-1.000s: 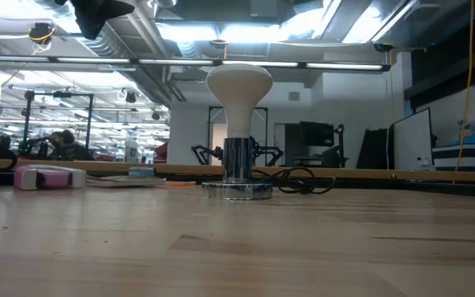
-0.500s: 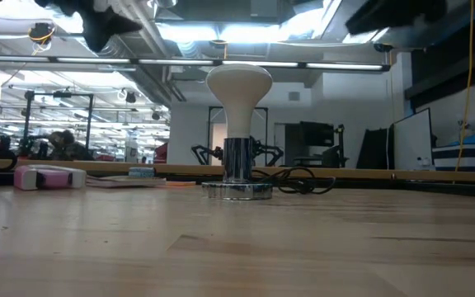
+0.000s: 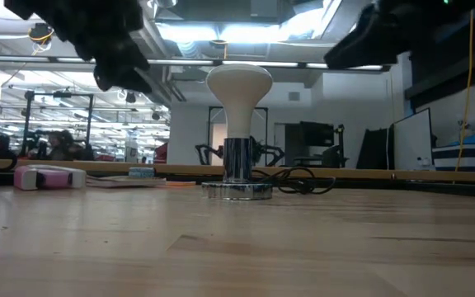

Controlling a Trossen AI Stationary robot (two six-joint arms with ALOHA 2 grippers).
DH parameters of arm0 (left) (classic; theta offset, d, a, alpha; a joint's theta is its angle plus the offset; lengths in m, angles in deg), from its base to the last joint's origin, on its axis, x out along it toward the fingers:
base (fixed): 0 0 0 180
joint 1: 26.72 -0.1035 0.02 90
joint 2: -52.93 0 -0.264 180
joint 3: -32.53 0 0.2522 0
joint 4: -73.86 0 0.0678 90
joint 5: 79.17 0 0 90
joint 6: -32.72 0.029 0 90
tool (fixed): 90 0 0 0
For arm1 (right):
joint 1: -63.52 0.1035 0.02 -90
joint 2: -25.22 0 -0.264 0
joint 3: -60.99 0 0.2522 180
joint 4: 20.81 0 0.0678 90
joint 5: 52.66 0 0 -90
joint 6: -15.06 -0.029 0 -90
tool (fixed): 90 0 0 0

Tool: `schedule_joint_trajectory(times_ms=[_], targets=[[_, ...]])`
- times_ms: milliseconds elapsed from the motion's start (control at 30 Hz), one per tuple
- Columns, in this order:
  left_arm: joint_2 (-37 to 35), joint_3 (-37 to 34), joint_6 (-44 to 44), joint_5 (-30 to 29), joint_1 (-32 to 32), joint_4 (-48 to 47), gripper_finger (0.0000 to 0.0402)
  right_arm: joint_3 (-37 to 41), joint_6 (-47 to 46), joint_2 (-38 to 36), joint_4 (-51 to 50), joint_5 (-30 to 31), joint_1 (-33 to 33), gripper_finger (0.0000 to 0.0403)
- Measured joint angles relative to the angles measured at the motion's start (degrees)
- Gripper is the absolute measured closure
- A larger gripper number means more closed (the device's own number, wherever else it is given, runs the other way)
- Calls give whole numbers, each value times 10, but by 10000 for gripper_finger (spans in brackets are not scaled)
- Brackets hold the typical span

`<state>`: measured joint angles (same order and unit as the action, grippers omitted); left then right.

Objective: Screw lightbulb
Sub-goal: Remove the lightbulb from the lamp

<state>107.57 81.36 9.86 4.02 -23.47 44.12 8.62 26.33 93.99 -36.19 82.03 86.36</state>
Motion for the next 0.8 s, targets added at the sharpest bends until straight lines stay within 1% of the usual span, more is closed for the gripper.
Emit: schedule_joint_trajectory(times_ms=[133, 333, 467, 567, 700, 800], targets=[[44, 0, -10, 0, 0, 1, 139, 0, -1, 37, 86, 37, -7, 178], [106, 0, -12, 0, 3, 10, 139, 0, -6, 81, 154, 38, -34, 178], [143, 0, -9, 0, 5, 34, 139, 0, -6, 111, 188, 35, -46, 178], [168, 0, -8, 0, 5, 50, 139, 0, -28, 130, 197, 3, -50, 178], [197, 0, -7, 0, 5, 89, 139, 0, -130, 147, 197, -74, -67, 178], [216, 0, 8, 0, 5, 130, 139, 0, -177, 164, 196, -114, -84, 178]])
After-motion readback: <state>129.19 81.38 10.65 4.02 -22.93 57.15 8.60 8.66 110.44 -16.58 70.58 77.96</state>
